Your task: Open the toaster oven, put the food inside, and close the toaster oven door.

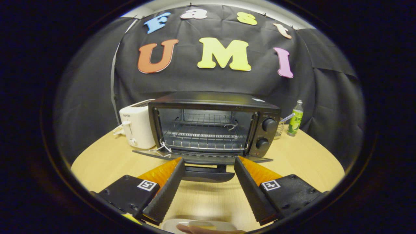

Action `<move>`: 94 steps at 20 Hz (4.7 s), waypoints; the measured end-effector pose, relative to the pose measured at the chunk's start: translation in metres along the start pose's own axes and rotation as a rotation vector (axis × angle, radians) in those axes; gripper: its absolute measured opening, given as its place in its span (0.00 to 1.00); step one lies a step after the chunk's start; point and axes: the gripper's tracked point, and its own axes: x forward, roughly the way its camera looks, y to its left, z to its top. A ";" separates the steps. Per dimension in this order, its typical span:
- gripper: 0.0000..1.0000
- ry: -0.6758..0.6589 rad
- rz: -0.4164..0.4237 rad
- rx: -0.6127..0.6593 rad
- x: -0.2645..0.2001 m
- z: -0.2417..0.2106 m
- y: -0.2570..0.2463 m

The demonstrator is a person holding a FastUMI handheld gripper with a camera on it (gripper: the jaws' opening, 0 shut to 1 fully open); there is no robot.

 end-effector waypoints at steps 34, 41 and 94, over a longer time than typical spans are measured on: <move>0.98 0.115 0.076 0.043 -0.127 -0.120 0.010; 0.95 0.165 0.030 0.074 -0.128 -0.134 0.008; 0.65 -0.077 0.382 0.814 0.111 0.063 0.010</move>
